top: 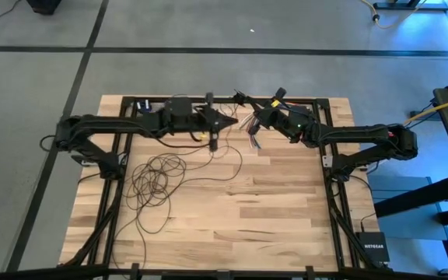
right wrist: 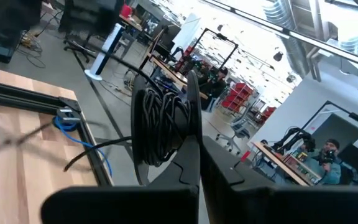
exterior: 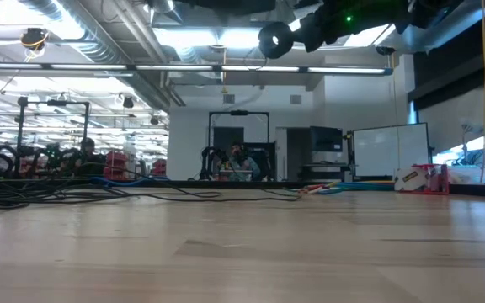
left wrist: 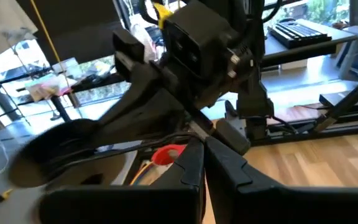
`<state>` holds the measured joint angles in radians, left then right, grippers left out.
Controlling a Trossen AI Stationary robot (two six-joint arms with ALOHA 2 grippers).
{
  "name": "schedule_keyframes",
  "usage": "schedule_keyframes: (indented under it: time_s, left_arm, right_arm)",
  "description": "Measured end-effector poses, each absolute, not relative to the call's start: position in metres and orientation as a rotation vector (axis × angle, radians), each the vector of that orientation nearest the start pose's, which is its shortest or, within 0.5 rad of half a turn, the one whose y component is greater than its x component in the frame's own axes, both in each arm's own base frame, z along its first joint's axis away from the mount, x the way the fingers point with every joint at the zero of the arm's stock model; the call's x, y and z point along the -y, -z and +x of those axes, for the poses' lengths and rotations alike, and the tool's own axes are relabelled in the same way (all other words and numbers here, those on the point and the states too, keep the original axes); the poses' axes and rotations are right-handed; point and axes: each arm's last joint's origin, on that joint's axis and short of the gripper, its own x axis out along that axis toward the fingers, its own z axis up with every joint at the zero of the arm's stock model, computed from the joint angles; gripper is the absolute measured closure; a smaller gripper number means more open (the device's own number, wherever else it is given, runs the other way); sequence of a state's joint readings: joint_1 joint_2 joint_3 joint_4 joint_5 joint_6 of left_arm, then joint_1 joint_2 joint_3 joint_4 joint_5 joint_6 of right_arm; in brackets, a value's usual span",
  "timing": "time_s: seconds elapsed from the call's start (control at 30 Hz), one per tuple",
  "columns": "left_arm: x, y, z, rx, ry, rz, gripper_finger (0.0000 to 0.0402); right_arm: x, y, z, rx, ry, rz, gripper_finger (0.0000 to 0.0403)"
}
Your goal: Coiling cords
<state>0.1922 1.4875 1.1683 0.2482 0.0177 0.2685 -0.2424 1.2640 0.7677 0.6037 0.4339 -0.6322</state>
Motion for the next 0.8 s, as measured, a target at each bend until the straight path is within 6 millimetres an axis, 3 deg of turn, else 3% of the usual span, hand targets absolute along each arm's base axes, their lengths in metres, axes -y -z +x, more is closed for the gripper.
schedule_keyframes:
  time_s: [0.17,0.4,0.8]
  left_arm:
    - [-0.070,-0.320,0.365,-0.019,-0.171,0.264,0.0397]
    - [-0.079,-0.308,0.389,-0.013,-0.188,0.263,0.0399]
    - [-0.107,-0.281,0.385,-0.254,-0.299,0.271,0.0397]
  right_arm:
    - [0.078,-0.301,0.267,-0.098,0.655,-0.597,0.0400]
    - [0.078,-0.301,0.268,-0.095,0.644,-0.593,0.0400]
    - [0.076,-0.302,0.268,-0.057,0.601,-0.545,0.0400]
